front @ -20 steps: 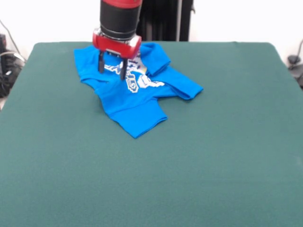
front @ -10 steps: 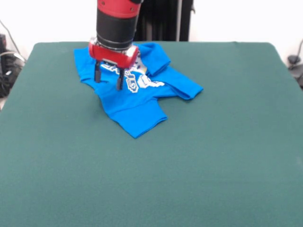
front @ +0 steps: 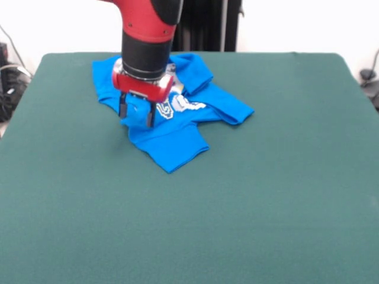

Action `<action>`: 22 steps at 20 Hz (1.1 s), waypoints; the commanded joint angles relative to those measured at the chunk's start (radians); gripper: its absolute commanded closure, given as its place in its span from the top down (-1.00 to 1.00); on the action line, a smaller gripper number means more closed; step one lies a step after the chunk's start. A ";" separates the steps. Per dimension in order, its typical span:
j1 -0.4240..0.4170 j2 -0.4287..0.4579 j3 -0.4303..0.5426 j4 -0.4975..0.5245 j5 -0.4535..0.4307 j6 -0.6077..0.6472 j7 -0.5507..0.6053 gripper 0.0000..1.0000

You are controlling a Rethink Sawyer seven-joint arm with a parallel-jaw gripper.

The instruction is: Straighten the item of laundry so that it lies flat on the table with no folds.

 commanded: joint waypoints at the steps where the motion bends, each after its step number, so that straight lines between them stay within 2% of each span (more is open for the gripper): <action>1: 0.046 0.065 0.126 -0.061 0.036 0.039 0.032 1.00; 8: 0.049 0.088 0.112 -0.049 0.021 -0.008 0.049 1.00; 9: 0.056 0.087 0.099 -0.042 0.017 -0.044 0.073 1.00; 10: 0.061 0.087 0.088 -0.036 0.018 -0.071 0.094 -1.00; 13: 0.072 0.086 0.074 -0.038 0.011 -0.083 0.103 -1.00; 15: 0.055 0.089 0.102 -0.054 0.017 0.014 0.038 -1.00; 22: 0.045 0.082 0.107 -0.031 0.021 -0.013 0.051 -1.00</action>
